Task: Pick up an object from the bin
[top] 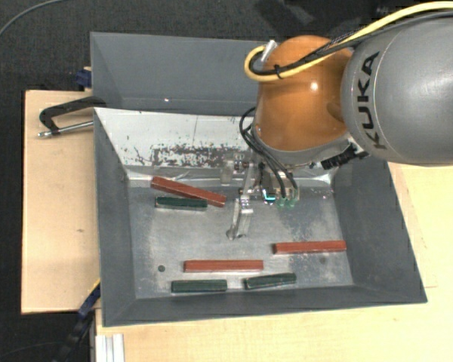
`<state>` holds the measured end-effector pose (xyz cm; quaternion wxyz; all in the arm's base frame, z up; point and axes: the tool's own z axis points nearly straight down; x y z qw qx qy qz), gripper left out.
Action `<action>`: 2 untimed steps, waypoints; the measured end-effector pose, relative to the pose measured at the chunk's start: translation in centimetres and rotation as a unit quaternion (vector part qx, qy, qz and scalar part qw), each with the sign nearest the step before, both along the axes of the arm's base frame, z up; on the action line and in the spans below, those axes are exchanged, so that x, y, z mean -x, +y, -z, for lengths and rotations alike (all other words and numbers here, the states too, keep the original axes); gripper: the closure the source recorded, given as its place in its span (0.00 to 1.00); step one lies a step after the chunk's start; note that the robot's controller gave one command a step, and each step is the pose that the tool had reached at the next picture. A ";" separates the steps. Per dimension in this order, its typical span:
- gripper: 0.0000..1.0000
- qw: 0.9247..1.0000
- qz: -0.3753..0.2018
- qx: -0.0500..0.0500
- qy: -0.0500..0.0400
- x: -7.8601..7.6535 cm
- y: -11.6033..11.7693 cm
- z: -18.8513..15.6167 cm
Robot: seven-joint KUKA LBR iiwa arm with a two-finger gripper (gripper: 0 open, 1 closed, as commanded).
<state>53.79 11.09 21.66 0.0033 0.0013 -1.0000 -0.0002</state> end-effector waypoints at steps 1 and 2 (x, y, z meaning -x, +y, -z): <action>0.00 0.999 0.038 0.001 0.001 4.4 -3.1 14.1; 1.00 0.999 0.038 0.000 -0.003 4.2 -3.0 13.7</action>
Offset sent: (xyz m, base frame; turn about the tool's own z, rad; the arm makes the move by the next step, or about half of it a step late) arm -0.0421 -0.0311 -0.1374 0.0758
